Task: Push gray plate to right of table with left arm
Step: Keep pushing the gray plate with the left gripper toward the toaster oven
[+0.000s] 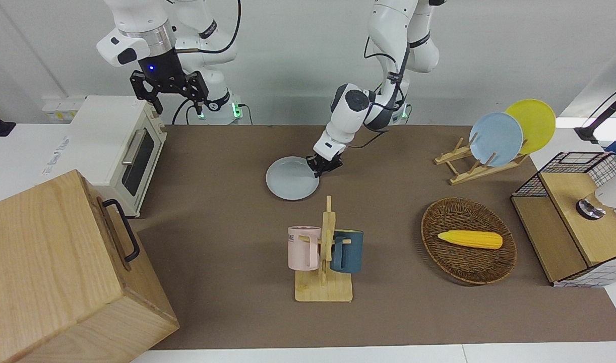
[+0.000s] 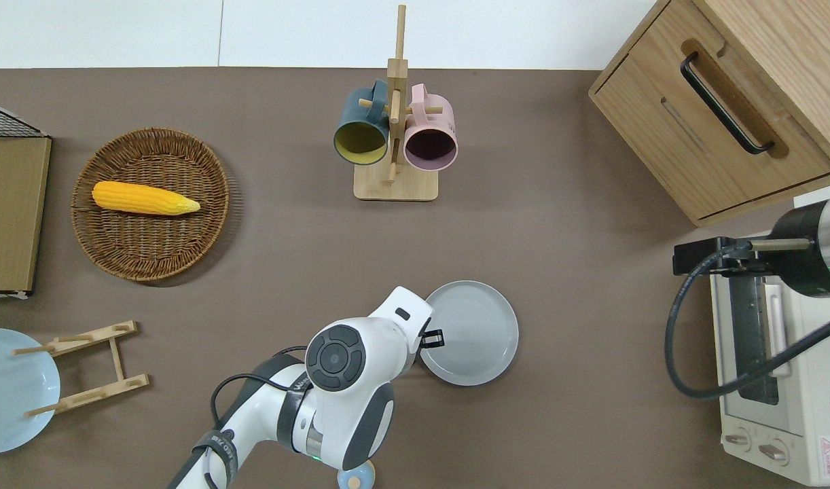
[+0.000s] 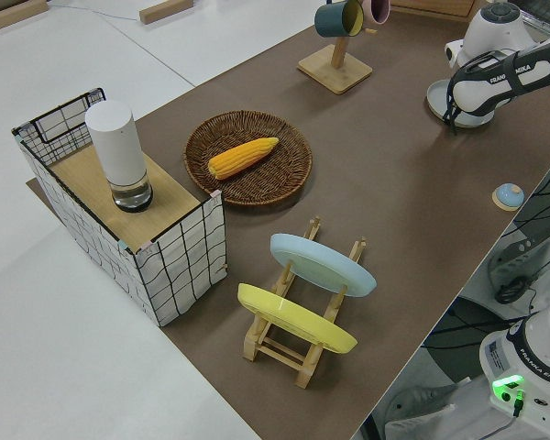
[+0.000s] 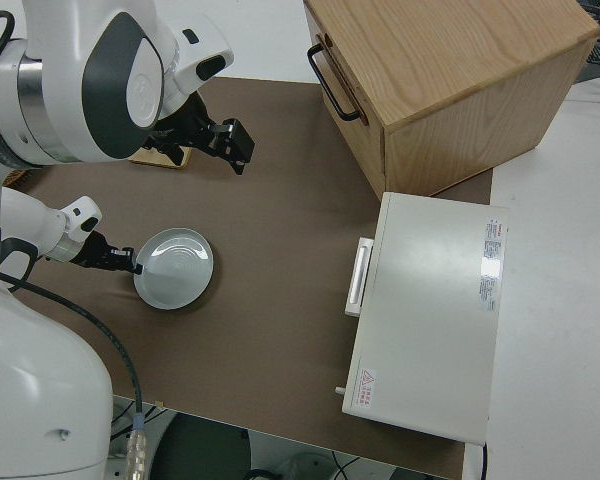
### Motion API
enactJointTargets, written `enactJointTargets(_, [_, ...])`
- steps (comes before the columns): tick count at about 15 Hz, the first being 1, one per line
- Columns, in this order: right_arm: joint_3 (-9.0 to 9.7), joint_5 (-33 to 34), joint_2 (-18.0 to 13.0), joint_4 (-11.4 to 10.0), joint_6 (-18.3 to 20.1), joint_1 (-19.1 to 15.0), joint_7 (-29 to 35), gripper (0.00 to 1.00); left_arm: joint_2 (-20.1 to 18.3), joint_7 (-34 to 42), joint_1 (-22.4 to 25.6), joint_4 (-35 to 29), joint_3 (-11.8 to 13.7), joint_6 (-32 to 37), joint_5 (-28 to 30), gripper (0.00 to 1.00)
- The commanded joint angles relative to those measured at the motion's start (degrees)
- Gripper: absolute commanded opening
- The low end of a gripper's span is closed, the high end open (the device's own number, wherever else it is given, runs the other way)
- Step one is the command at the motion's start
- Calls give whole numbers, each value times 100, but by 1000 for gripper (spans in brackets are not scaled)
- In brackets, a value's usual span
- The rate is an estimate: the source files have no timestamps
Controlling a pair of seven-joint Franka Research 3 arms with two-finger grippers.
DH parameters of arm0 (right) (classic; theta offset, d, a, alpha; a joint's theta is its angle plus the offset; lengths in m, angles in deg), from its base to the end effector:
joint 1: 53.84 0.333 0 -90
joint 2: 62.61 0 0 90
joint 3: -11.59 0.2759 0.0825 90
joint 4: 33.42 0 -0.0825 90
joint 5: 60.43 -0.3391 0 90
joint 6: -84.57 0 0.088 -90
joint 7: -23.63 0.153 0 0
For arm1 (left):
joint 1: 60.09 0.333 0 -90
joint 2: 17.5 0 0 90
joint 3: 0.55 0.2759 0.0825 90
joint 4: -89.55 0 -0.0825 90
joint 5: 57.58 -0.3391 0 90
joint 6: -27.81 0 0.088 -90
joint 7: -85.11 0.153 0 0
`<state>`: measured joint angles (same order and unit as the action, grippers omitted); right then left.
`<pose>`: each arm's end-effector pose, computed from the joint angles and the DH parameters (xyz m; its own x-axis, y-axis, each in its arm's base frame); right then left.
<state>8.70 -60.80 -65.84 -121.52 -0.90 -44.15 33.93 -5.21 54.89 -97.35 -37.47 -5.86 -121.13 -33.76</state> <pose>0.4833 0.0580 0.5735 0.9981 -0.0605 0.0086 -0.0604 -0.9981 -0.0110 0.3931 -0.3638 0.2463 0.9917 0.1211 -0.0435 0.1286 -0.9451 0.3005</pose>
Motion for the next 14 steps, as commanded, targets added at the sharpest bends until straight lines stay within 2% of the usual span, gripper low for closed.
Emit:
enactJointTargets(1, [-27,2,33,57,65,33,-19,996,519,-203,-361,353,74,-135,158,0])
enactJointTargets(6, [-27,2,33,57,65,33,-19,996,686,-238,-589,520,74,-144,457,0])
enactJointTargets(11, [-27,2,33,57,74,33,-19,996,722,-528,-599,625,39,-144,466,10])
enactJointTargets(13, [-27,2,33,57,65,33,-19,996,722,-555,-599,626,22,-144,466,193])
enactJointTargets(14, [-27,2,33,57,74,33,-19,996,722,-590,-599,626,13,-144,466,405])
